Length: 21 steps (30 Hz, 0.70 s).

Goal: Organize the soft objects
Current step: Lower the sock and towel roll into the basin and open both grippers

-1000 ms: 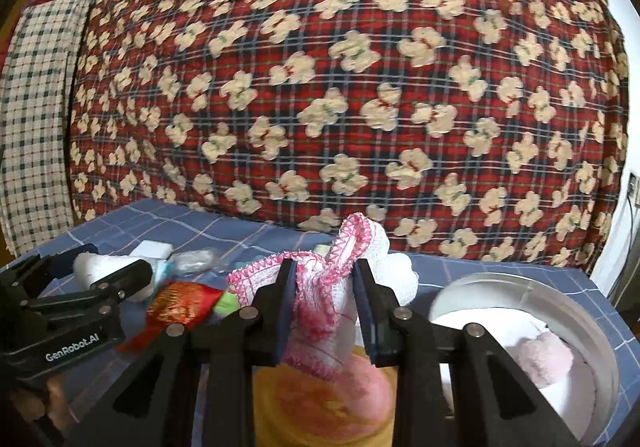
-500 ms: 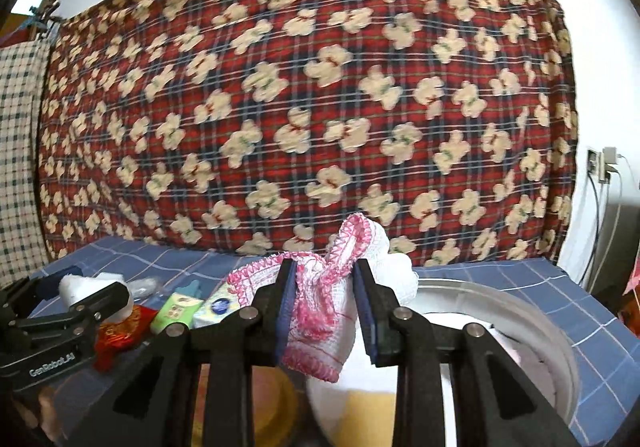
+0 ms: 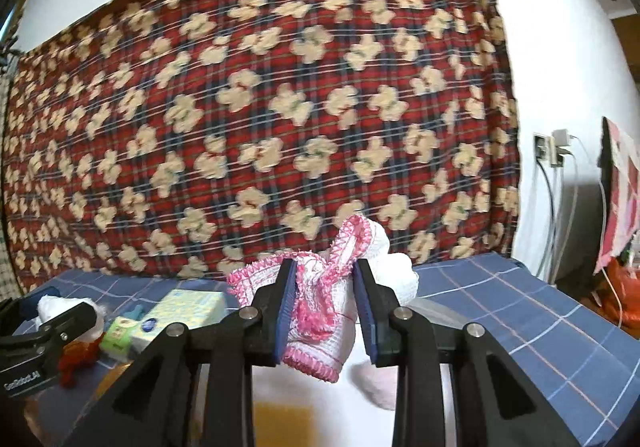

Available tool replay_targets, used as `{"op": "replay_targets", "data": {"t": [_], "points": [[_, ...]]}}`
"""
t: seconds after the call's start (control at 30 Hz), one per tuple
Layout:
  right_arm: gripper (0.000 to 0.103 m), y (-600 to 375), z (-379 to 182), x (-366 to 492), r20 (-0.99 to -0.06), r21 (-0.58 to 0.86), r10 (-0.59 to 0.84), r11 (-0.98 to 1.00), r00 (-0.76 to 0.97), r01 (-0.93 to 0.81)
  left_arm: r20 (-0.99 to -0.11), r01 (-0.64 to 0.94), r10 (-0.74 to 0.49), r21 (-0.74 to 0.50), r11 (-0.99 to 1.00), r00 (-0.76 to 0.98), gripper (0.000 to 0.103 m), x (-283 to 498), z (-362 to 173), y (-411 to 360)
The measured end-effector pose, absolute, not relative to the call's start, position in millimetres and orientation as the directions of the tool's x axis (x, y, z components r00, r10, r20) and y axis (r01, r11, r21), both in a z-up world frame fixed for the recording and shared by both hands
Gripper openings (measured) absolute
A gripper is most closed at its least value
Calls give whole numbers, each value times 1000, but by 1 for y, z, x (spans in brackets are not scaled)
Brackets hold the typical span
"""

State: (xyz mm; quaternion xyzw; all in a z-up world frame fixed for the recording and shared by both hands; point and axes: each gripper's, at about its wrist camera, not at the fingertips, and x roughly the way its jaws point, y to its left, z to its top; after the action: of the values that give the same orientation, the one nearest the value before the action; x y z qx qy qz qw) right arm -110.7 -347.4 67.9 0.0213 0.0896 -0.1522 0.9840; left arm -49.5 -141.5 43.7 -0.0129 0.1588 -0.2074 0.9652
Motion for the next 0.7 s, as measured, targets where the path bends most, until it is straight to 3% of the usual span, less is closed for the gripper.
{"op": "replay_targets", "data": {"t": [0.47, 0.7], "points": [[33, -429, 63, -127, -233, 69, -412, 897, 881, 438, -314, 511, -496, -40, 859, 809, 79, -54, 49, -226], [33, -450, 55, -120, -300, 49, -419, 890, 857, 453, -369, 522, -490, -16, 853, 790, 79, -46, 45, -270]]}}
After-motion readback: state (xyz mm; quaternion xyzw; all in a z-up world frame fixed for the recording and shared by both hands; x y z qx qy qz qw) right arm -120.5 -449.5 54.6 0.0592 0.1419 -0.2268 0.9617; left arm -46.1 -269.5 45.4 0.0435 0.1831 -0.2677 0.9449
